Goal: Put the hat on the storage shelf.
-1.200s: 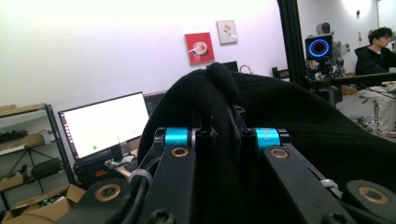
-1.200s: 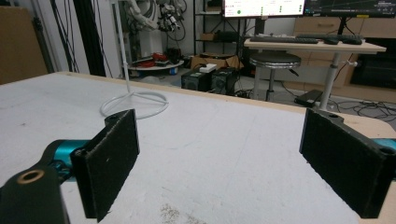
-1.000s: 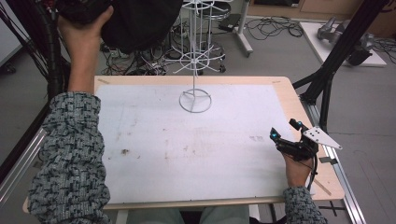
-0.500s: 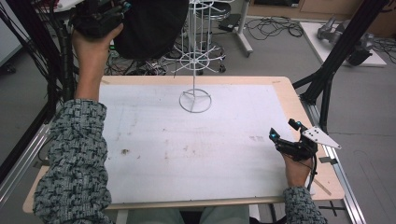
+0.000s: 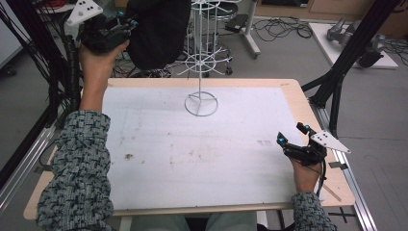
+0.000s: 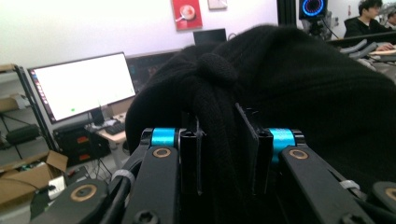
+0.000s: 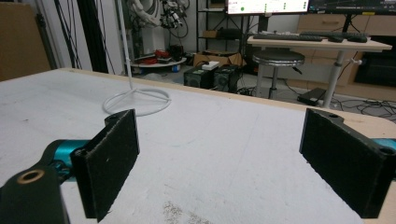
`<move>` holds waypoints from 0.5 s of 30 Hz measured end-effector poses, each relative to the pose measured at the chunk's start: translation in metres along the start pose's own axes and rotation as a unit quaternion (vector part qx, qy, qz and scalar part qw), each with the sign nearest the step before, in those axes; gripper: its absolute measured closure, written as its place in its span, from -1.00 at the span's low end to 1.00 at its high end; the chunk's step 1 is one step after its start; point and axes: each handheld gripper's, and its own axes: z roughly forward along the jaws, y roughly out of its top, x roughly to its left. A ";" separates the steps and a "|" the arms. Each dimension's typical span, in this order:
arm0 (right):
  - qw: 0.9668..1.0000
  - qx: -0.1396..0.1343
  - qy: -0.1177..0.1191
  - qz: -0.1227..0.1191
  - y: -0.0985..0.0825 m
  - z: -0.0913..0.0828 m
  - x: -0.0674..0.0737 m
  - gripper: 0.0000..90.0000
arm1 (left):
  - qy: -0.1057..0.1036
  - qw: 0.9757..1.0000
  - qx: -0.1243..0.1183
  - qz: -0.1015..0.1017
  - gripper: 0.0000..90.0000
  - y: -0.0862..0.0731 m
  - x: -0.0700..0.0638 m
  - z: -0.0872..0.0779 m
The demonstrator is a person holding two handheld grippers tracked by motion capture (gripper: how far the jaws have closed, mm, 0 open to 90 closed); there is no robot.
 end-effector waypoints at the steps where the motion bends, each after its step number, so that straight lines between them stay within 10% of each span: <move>1: 1.000 0.000 0.000 0.000 0.000 0.000 0.000 -0.76 | -0.001 1.000 0.005 0.000 0.59 -0.001 0.000 0.001; 15: 1.000 0.001 0.001 0.000 0.000 0.001 0.000 -0.76 | -0.017 0.999 0.033 -0.022 0.49 -0.021 0.001 0.008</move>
